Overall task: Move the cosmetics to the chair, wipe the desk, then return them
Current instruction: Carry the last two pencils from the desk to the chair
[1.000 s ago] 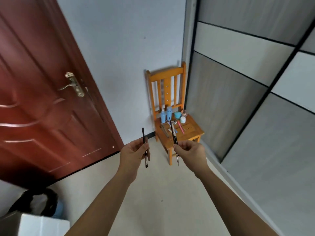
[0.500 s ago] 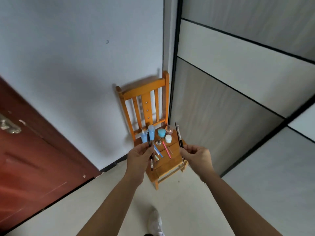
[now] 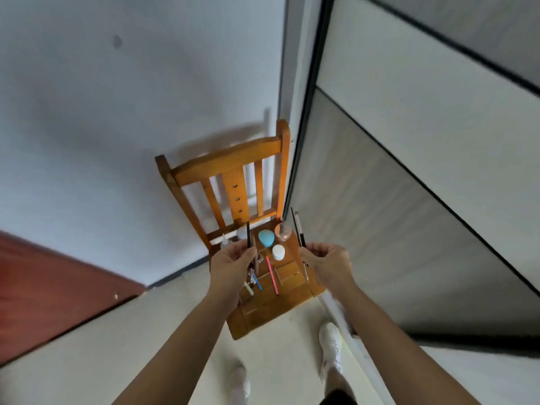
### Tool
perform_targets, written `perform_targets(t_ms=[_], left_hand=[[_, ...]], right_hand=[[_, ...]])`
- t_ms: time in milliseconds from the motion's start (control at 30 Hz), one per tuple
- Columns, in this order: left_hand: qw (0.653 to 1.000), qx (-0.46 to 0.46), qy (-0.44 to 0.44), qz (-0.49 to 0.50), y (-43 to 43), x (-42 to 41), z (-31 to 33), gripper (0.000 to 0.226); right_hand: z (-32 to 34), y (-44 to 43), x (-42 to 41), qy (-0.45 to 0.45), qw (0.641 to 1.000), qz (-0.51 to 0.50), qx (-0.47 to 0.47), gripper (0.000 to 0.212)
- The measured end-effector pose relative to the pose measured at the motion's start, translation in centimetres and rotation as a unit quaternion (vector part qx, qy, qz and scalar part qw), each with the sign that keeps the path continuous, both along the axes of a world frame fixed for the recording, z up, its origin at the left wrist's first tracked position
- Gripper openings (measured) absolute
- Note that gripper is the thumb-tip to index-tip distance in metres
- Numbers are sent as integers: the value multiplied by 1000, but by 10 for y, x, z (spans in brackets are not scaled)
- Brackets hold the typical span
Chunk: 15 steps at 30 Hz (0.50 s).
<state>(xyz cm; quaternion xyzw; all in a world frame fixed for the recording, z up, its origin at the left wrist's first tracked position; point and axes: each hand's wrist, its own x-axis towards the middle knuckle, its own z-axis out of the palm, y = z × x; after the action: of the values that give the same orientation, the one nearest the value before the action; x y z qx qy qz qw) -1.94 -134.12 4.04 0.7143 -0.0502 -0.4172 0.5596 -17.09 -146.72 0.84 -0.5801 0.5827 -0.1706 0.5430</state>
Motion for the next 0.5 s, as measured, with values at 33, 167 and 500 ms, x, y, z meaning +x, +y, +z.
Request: perform_targets(t_ms=[33,167,500], left_hand=[[1000,13,1,17,-6,-1,-9,18],[996,48,28,75,-22,-4,-49,14],[967,163,89,176,-61,-32,-247,14]], right_hand=[[-12,-13,5,0,1000,25,3,10],[-57,-52,23,4,994,106,29,10],[-246,-88,19,66,978,189,66,16]])
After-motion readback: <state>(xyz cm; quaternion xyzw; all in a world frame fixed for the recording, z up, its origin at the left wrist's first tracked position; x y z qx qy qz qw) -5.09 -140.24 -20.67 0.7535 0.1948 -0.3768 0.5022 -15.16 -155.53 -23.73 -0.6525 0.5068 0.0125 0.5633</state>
